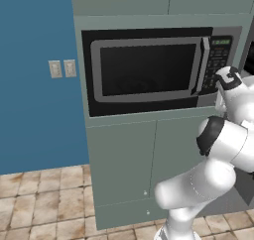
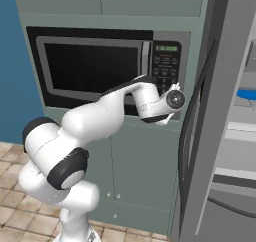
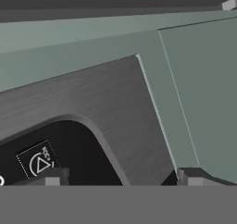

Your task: Transport the fish from the fridge to the microwave and turn on the microwave.

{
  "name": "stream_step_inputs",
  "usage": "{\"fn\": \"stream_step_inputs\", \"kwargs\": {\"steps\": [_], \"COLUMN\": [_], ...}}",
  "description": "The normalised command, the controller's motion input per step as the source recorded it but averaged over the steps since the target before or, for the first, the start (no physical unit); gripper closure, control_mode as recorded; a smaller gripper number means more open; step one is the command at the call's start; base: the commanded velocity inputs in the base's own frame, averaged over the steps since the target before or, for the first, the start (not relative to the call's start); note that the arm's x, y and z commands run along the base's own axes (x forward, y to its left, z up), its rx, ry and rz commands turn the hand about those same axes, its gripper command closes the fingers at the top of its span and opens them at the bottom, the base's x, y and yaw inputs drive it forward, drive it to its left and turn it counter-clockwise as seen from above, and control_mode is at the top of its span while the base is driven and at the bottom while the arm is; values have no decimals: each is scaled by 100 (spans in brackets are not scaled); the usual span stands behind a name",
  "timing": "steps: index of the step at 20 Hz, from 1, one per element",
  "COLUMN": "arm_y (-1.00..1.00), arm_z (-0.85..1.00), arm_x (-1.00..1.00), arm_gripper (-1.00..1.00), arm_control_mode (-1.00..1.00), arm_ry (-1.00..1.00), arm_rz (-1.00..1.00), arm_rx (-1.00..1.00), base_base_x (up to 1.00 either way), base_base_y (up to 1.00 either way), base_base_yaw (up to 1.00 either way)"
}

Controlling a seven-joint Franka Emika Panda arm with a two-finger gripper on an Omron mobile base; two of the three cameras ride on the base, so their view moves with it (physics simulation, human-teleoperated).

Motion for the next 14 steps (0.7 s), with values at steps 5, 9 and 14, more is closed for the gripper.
{"fn": "stream_step_inputs", "kwargs": {"steps": [5,9,14], "arm_y": [-10,-10,-14], "arm_z": [-6,-4,-7], "arm_x": [12,14,10], "arm_gripper": [-100,-100,-100], "arm_control_mode": [-100,-100,-100], "arm_ry": [0,0,0], "arm_rz": [1,1,1], "arm_rx": [0,0,0], "base_base_x": [0,0,0], "base_base_y": [0,0,0], "base_base_yaw": [0,0,0]}}
